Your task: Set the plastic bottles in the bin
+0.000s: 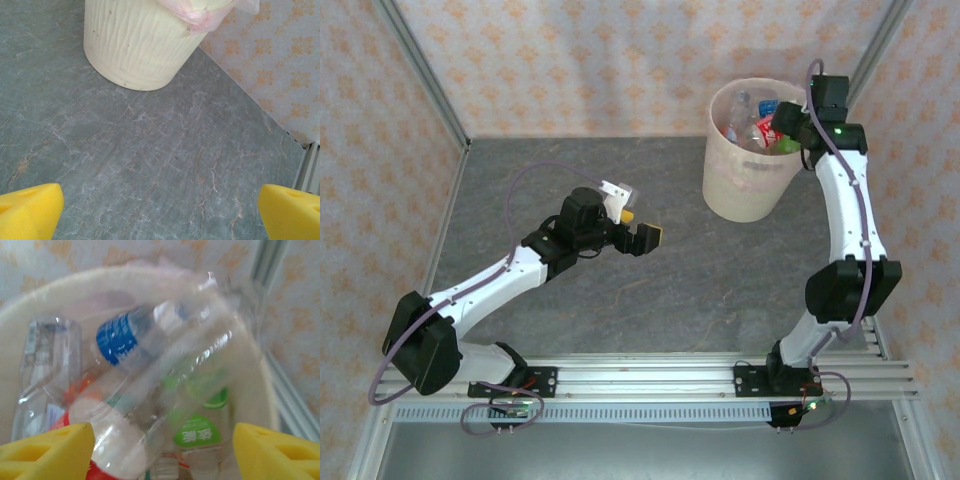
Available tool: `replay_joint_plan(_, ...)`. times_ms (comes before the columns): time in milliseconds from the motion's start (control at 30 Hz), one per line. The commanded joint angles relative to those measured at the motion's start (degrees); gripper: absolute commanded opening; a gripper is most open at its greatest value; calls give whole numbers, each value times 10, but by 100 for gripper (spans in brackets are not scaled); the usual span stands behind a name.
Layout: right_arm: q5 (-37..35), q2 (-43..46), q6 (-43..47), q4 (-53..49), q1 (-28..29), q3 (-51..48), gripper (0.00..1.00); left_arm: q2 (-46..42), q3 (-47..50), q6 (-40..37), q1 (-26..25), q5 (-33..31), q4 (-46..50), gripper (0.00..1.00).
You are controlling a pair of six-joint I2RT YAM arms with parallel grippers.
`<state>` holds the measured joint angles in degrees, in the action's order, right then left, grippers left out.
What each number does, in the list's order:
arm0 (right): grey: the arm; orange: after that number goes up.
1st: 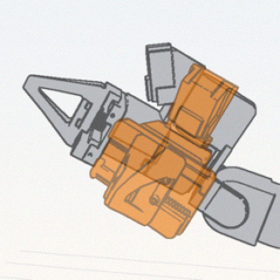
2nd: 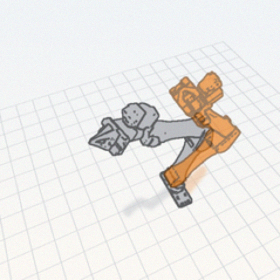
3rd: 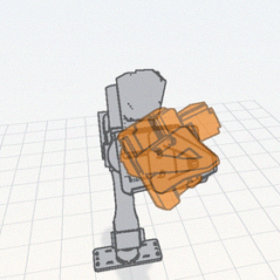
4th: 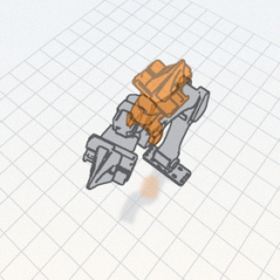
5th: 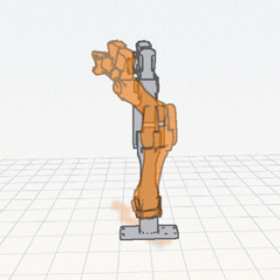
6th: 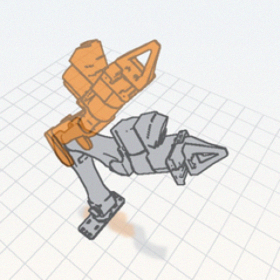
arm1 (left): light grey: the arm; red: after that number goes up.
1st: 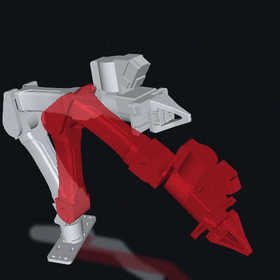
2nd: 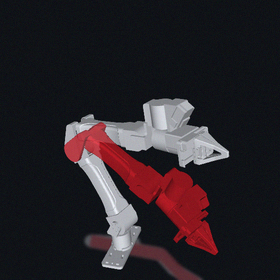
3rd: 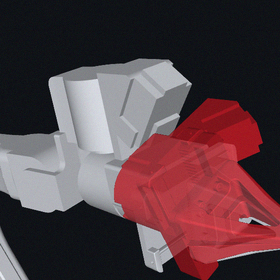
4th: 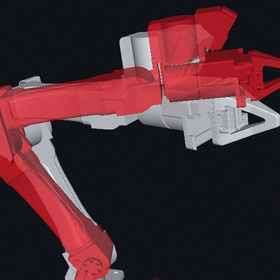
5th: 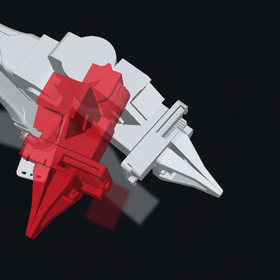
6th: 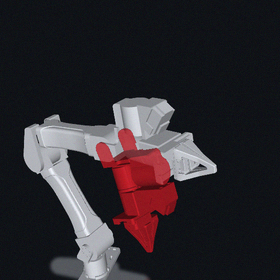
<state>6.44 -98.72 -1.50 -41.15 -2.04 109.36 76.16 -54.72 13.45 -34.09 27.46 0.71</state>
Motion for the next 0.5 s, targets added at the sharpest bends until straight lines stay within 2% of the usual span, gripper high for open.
replay_joint_plan(0,73,-19,15,-26,0,15,74,-1,-17,-5,5,-15,12,100)
replay_joint_plan(300,91,-4,-6,-16,-1,71,74,6,-17,-3,6,-16,10,100)
replay_joint_plan(467,49,33,-35,28,-1,54,74,12,-17,-1,6,-14,6,100)
